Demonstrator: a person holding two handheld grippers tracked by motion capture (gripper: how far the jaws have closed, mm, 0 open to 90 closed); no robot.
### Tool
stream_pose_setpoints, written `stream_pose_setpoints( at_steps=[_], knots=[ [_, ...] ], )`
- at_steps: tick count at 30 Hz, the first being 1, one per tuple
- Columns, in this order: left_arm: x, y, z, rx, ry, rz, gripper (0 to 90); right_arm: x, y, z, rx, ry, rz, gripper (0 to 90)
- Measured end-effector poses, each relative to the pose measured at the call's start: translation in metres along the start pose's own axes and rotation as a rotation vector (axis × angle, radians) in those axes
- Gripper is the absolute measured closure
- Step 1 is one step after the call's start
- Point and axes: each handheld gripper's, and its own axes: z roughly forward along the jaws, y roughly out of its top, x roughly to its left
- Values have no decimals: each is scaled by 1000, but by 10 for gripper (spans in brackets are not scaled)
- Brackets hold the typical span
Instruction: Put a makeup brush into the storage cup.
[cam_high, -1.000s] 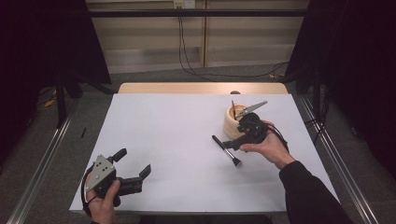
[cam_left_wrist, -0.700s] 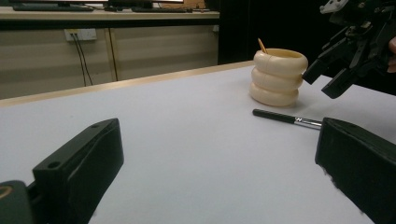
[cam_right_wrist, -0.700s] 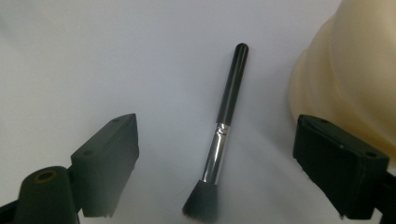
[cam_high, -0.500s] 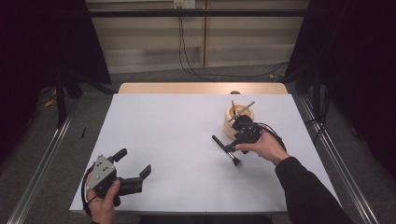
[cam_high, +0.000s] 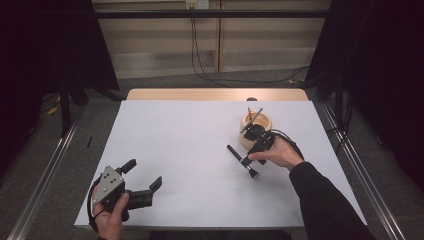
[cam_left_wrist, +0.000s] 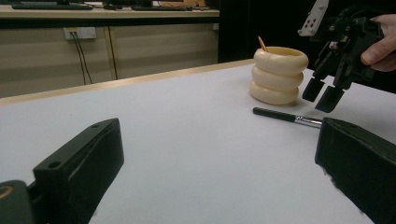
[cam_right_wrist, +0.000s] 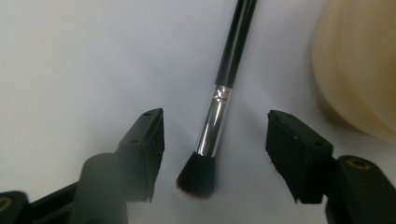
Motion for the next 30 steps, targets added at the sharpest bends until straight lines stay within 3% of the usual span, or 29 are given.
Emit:
stream_pose_setpoints(
  at_steps=[6, 13, 17, 22, 26, 30],
  knots=[
    [0, 0, 0, 4, -14, 18, 12, -3, 3, 6, 35, 13, 12, 519],
    [-1, 0, 1, 7, -11, 13, 12, -3, 8, 16, 73, 9, 27, 577],
    [-1, 0, 1, 7, -6, 11, 12, -4, 9, 20, 96, 3, 9, 629],
    [0, 0, 2, 7, -11, 13, 12, -5, 10, 24, 96, 8, -4, 652],
    [0, 0, 1, 8, -11, 13, 12, -3, 12, 28, 104, -2, 26, 658],
    [0, 0, 1, 8, -11, 13, 12, -3, 12, 28, 111, -16, 7, 668]
  ],
)
